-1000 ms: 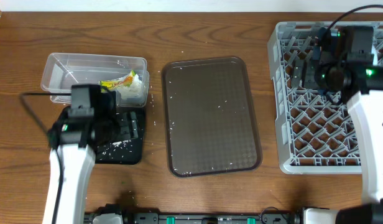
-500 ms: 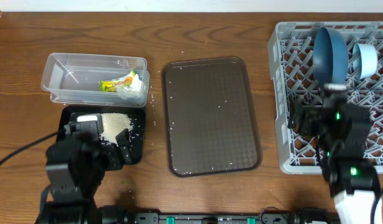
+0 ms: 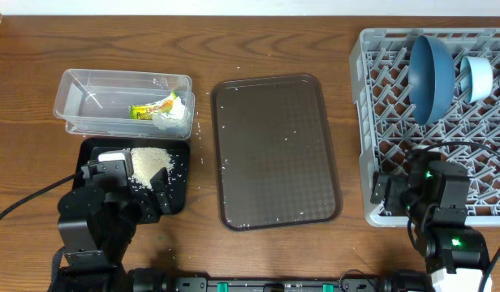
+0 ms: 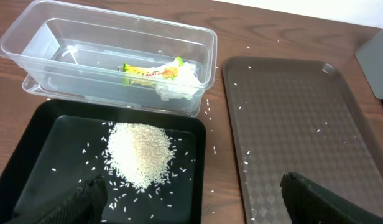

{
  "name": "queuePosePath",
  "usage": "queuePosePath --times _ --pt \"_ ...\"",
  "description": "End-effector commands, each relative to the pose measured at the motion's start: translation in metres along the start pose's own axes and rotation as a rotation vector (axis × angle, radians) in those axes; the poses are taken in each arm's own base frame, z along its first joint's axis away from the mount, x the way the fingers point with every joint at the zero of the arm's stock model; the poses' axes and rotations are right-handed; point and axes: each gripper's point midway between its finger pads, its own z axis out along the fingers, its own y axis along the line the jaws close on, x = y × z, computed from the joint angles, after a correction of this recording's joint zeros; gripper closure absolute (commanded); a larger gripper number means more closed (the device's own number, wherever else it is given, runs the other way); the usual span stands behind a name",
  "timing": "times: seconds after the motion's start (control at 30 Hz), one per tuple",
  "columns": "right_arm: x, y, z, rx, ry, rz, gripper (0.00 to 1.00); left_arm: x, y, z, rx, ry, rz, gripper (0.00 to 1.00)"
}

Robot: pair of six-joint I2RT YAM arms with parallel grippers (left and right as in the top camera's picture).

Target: Sort waste into correct bins and load items into the dishwasher rack

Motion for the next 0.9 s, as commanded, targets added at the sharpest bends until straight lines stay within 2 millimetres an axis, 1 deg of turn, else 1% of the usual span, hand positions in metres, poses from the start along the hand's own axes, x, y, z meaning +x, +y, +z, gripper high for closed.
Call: queuePosePath --times 0.0,0.2,0.87 --pt "0.0115 -0.0039 0.0010 0.015 0.044 0.017 0.01 0.0024 0.0033 0.0017 -0.016 0.005 0.007 0.09" --pt "0.0205 -0.0045 0.0004 0.018 0.081 0.018 0.01 0.0024 0.0033 0.0017 -0.016 0.005 0.007 0.08" --pt "0.0205 -0.0045 0.0004 0.018 0.081 0.018 0.01 0.0024 0.0033 0.0017 -0.016 0.005 0.007 0.08"
